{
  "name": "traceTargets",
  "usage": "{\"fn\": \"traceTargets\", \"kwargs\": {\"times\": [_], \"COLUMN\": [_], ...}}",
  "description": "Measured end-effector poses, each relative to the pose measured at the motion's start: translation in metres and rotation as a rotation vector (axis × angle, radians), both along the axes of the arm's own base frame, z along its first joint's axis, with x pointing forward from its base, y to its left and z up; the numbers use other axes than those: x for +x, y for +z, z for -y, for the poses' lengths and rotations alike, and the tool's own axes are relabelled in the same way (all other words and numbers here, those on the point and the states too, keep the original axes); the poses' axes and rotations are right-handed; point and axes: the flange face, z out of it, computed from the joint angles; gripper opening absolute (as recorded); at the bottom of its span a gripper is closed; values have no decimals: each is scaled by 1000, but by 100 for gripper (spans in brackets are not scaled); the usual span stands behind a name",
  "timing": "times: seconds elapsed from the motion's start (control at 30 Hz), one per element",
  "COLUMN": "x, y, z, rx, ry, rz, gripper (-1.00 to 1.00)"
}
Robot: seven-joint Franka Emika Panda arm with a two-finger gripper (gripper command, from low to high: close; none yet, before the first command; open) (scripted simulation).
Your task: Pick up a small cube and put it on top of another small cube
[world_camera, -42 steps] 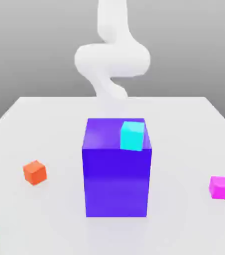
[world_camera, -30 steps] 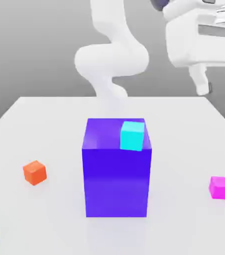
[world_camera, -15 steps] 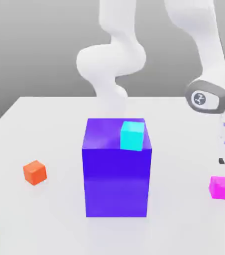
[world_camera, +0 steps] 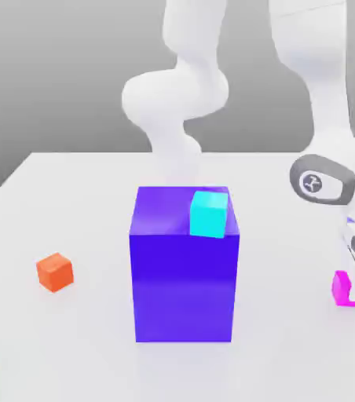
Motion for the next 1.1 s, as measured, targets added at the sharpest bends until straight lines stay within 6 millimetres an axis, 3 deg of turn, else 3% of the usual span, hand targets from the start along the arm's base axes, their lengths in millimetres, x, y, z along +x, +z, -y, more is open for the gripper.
{"fn": "traceTargets", "kwargs": {"times": [0.07,0.13,0.27,0.43,0.53,0.63,0.77,0.87,0.9,1.07,1.1], "x": [21,64,145,197,209,209,190,172,165,165,159], "y": [12,16,22,29,34,41,49,30,17,17,7], "z": [9,40,132,255,329,404,504,579,604,604,624], "rx": [-17,-31,-48,-46,-42,-36,-22,-8,-4,-4,-2], "ry": [-60,-196,-497,-809,-980,-1145,-1367,-1533,-1589,-1589,-1633], "rz": [-2,-9,-25,-37,-39,-38,-27,-14,-10,-10,-5], "gripper": [-100,-100,-100,-100,-100,-100,-100,-100,100,100,100]}}
